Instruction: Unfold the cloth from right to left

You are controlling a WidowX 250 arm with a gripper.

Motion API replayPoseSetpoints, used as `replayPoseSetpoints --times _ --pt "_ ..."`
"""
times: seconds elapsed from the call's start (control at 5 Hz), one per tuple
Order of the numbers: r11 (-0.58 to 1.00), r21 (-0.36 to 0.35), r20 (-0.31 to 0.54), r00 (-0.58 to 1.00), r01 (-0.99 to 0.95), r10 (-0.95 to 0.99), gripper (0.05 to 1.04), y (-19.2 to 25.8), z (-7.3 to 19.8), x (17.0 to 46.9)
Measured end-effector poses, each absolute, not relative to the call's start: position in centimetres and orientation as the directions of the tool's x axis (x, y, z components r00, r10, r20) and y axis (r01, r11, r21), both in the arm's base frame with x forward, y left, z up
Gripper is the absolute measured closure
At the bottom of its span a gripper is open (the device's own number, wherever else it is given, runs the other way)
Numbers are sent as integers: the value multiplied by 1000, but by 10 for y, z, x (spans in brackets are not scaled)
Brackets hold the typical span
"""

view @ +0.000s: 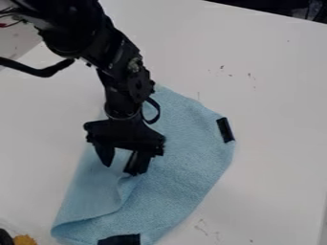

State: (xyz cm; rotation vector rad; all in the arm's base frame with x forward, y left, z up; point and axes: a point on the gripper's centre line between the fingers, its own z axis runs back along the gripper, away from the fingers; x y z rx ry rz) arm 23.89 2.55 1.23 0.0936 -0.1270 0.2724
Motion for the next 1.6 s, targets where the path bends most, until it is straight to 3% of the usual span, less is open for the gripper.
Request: replayPoseSetpoints --times 0.4,0.6,0.8,1.2,1.6 --pt "960 89 116 960 -267 256 799 23 10 242" --pt "960 102 110 962 -262 251 968 21 13 243" --pt "960 109 106 963 -259 247 1021 20 14 242" --pt "936 112 228 925 -334 303 1025 32 65 232" --pt "886 56 273 861 -461 430 1025 91 64 206"
